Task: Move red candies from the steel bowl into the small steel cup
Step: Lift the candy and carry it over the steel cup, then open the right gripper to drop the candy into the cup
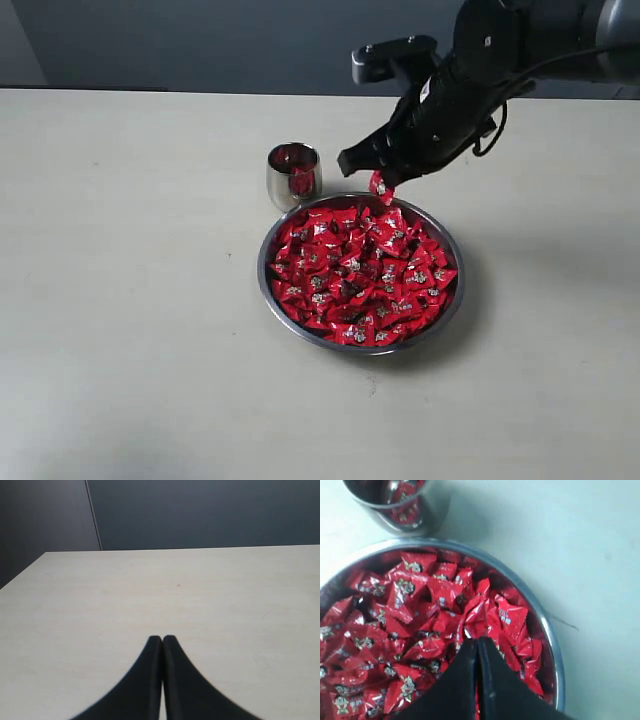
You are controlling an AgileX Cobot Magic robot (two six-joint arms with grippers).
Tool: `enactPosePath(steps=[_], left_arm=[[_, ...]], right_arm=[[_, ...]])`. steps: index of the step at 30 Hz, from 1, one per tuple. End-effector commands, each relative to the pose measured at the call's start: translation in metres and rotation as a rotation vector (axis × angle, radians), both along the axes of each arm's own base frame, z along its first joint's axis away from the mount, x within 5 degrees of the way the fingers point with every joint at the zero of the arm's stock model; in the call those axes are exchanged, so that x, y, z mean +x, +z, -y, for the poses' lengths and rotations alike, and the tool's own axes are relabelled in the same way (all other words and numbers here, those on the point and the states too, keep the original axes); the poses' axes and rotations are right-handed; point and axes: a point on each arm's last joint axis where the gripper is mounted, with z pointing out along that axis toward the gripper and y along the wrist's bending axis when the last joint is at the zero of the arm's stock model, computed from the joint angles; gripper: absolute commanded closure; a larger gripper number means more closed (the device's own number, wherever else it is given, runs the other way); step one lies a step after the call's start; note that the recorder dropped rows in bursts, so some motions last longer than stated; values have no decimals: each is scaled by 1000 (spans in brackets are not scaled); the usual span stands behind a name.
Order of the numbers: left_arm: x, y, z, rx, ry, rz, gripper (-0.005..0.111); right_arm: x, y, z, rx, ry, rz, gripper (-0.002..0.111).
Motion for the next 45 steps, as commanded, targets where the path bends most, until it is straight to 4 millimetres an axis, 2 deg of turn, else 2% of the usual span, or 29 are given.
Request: enactPosePath(steps=[1,5,10,16,20,22,26,36,45], left_arm=[[0,-1,0,4,-4,2,106],[0,-1,0,4,-4,2,106],[0,-1,0,4,-4,2,106],[0,-1,0,4,-4,2,106],[0,-1,0,4,-4,2,106],[0,-1,0,4,-4,2,106],[0,-1,0,4,-4,2,106],[0,-1,0,4,-4,2,106],[0,-1,0,4,-4,2,106]], right_arm=[[9,21,-6,39,8,74,109],[21,24,-16,61,33,98,109],[37,25,-40,170,92,90,109],[58,25,-61,218,116,96,109],[65,19,-72,208,145,83,109],[68,10,-78,199,153,59,109],[64,1,-89,186,184,61,109],[69,-18,-92,148,190,79,109],[71,-17,-91,138,194,109,109]])
